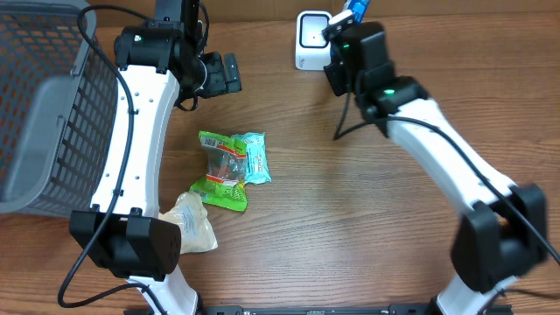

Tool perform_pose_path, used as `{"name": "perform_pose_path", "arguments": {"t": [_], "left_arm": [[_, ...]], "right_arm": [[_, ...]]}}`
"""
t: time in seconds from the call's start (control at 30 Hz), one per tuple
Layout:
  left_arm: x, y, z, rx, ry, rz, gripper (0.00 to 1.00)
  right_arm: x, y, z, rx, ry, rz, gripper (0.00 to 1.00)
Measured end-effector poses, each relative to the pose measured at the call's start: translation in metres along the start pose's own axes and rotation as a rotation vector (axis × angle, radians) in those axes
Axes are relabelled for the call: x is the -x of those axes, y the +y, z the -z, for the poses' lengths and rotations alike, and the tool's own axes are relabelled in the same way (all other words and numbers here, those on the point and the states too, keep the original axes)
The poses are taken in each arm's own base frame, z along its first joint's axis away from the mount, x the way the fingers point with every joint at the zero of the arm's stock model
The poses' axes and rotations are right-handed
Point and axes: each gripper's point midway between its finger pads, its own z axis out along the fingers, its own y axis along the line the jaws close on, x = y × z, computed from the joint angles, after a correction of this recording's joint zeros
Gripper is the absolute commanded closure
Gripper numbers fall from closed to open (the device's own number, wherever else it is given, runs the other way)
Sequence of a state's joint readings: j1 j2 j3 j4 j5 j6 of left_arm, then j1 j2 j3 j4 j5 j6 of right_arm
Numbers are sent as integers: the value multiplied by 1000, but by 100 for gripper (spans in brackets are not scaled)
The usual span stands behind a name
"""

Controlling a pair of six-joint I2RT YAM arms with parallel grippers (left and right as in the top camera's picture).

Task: Scan the item barcode
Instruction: 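Hold the blue packet's barcode over the white scanner with the right gripper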

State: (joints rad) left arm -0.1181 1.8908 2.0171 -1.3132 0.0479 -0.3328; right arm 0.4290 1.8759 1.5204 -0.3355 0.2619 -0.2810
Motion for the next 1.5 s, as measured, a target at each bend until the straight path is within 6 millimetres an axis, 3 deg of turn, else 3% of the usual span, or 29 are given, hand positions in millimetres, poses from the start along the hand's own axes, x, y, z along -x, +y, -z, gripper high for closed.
{"name": "perform_pose_path", "arguments": {"t": [0.13,0.37,0.67,0.97,1.13,1.5], "left_arm": [[0,0,0,0,0,0,0],[0,0,0,0,-1,0,0],[0,0,0,0,-1,0,0],[0,0,0,0,0,0,0],[0,0,0,0,0,0,0],[0,0,0,0,0,0,0]], "right_arm": [[-13,-3,-35,-154,20,147,96],[-11,-24,-60,-387,11,334,96],[16,-51,-56,-608,-92,340,96],[31,-67,-49,-676,-169,282,96],[40,-68,-52,-711,-276,220,96],[25,-37,-90,-619,-359,260,96]]}}
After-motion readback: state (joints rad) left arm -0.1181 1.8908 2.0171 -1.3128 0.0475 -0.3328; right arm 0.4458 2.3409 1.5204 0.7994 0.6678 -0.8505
